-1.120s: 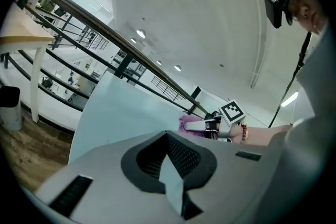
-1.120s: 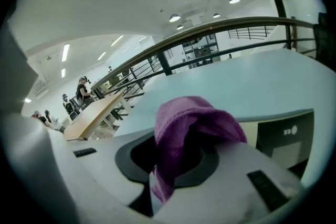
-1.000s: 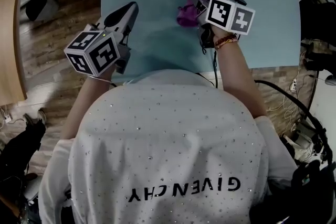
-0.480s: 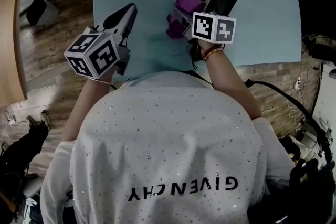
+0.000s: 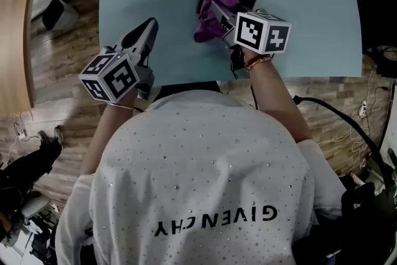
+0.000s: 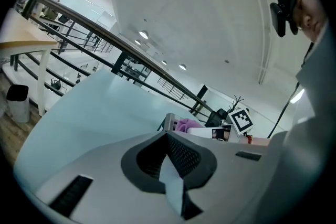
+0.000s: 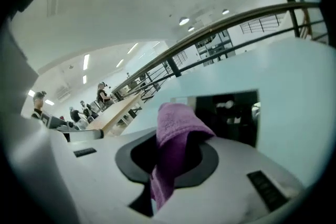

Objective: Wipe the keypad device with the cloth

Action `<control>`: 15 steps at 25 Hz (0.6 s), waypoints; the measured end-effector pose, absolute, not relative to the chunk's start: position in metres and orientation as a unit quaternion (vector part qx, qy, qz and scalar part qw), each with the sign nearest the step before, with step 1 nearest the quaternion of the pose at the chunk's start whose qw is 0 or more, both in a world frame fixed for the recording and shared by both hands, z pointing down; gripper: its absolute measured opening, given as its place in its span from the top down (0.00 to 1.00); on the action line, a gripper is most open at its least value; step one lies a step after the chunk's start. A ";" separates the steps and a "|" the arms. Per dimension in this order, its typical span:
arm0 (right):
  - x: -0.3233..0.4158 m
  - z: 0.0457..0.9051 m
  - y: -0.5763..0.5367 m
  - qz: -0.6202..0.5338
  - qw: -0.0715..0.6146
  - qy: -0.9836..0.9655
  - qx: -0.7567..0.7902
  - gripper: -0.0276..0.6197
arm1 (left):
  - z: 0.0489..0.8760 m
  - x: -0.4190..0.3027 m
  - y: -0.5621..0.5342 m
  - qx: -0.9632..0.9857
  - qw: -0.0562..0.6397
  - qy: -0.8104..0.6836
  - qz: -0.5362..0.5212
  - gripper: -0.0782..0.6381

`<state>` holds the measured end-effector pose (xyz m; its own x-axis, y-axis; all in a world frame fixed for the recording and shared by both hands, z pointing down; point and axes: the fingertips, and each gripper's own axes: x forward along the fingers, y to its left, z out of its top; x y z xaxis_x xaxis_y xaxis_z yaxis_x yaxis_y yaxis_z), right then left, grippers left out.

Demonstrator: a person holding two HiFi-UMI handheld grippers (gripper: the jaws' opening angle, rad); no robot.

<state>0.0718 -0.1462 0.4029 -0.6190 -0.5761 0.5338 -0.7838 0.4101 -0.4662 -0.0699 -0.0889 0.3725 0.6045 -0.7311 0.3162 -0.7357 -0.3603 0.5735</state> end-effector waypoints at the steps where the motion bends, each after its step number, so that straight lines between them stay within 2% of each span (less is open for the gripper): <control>1: 0.090 0.397 -0.150 0.336 0.156 -0.826 0.424 0.88 | 0.370 -0.061 -0.087 0.823 0.349 -0.449 -0.001 0.89; 4: 0.142 0.379 -0.169 0.288 0.168 -0.825 0.457 0.88 | 0.363 -0.041 -0.084 0.813 0.342 -0.472 -0.020 0.89; 8: 0.187 0.361 -0.196 0.288 0.121 -0.821 0.478 0.88 | 0.355 -0.030 -0.083 0.794 0.330 -0.508 -0.044 0.89; 15: 0.201 0.353 -0.205 0.322 0.062 -0.831 0.449 0.88 | 0.347 0.001 -0.080 0.782 0.338 -0.518 -0.073 0.89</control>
